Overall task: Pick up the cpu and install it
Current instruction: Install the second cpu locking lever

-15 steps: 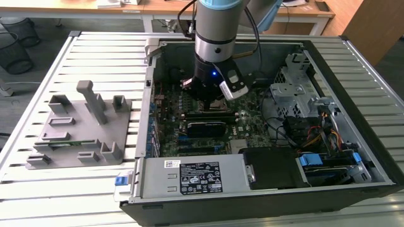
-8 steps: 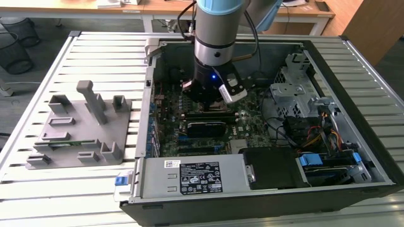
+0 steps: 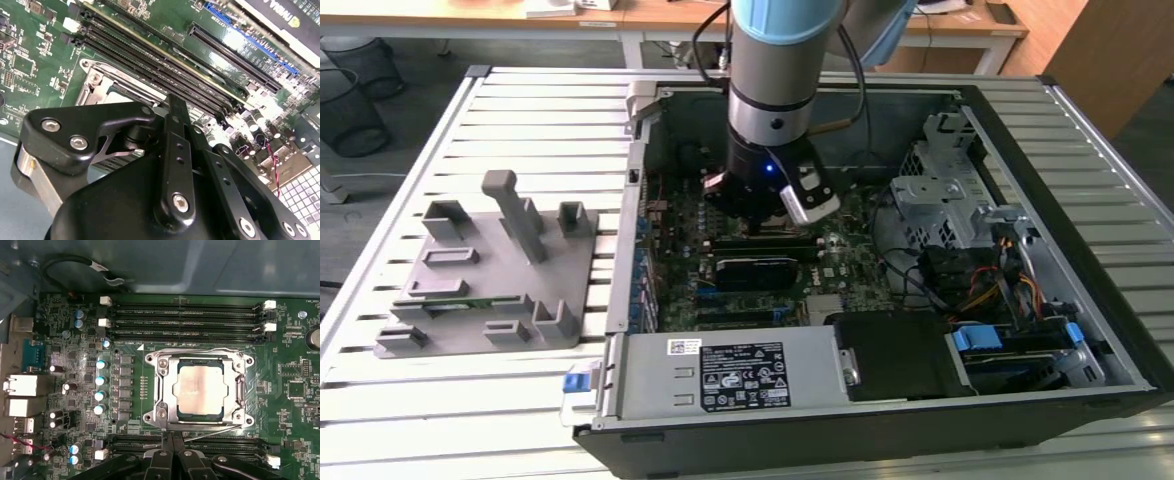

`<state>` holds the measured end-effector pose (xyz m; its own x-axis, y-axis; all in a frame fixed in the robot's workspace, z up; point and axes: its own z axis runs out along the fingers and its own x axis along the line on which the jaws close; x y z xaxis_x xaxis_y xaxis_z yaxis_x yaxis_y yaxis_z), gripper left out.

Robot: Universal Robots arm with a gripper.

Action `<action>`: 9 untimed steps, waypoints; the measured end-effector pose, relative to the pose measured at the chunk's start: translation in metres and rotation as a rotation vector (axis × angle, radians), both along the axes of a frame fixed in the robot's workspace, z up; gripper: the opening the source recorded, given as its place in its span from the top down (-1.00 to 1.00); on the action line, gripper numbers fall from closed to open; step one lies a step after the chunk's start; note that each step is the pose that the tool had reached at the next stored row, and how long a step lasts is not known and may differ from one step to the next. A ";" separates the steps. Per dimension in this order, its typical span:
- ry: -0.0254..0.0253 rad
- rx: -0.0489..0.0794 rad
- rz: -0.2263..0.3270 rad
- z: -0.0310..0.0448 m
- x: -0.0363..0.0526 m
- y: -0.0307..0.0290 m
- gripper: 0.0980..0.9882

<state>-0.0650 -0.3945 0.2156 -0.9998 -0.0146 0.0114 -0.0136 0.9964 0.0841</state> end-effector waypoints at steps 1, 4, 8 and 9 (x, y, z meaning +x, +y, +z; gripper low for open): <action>0.0000 0.003 0.000 -0.0002 -0.0002 -0.0011 0.98; 0.0000 0.010 0.000 -0.0006 -0.0008 -0.0030 0.98; 0.0001 0.021 0.000 -0.0012 -0.0014 -0.0048 0.98; 0.0000 0.025 0.000 -0.0014 -0.0016 -0.0055 0.98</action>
